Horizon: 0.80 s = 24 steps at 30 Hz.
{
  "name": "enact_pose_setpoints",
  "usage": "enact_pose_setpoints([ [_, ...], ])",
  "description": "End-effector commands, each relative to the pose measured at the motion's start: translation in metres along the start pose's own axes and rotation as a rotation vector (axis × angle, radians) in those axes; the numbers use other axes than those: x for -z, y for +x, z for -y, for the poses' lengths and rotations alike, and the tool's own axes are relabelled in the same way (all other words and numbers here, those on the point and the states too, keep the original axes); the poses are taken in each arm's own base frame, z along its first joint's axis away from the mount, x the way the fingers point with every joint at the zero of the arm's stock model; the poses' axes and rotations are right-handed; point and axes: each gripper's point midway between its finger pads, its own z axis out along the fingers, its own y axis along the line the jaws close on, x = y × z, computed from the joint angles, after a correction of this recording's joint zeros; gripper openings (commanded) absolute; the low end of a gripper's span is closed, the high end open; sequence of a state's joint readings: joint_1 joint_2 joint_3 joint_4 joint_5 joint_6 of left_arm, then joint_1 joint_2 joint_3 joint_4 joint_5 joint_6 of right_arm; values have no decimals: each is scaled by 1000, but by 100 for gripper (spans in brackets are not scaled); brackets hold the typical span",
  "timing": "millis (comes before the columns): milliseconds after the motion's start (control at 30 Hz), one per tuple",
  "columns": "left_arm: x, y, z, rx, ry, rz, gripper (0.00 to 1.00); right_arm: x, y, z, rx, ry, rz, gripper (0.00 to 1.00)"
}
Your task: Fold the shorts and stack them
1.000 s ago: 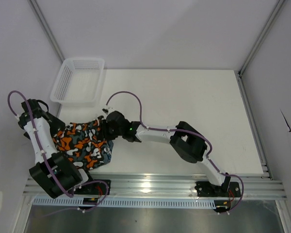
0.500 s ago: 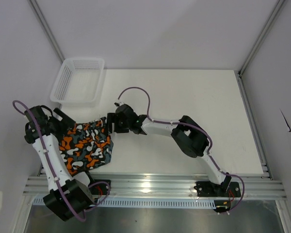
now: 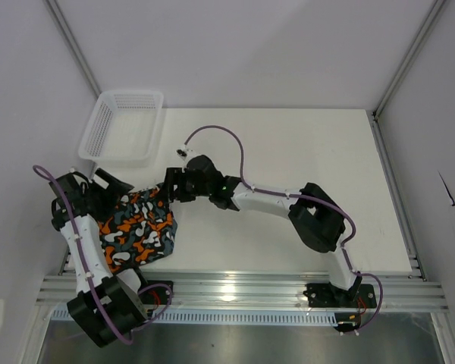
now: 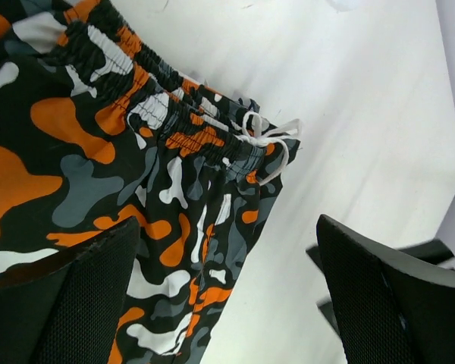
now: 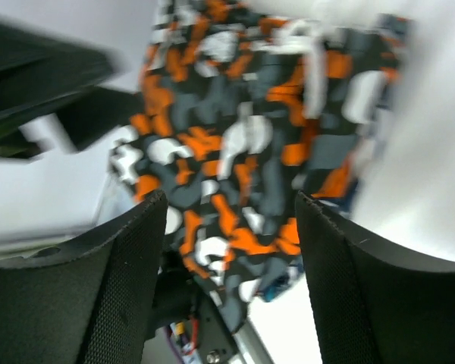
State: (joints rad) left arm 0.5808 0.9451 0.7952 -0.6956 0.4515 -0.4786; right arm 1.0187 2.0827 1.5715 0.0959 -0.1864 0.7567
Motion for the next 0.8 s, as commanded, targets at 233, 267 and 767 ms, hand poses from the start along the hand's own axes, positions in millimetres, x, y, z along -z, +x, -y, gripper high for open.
enact_pose_setpoints([
  [233,-18,-19,-1,114,96,79,99,-6,35,-86,-78,-480,-134,61],
  [267,-21,-16,-6,139,106,67,99,-7,38,-89,-101,-507,-142,61],
  [767,-65,-4,-89,381,-56,37,99,-52,99,-15,-322,-272,-275,69],
])
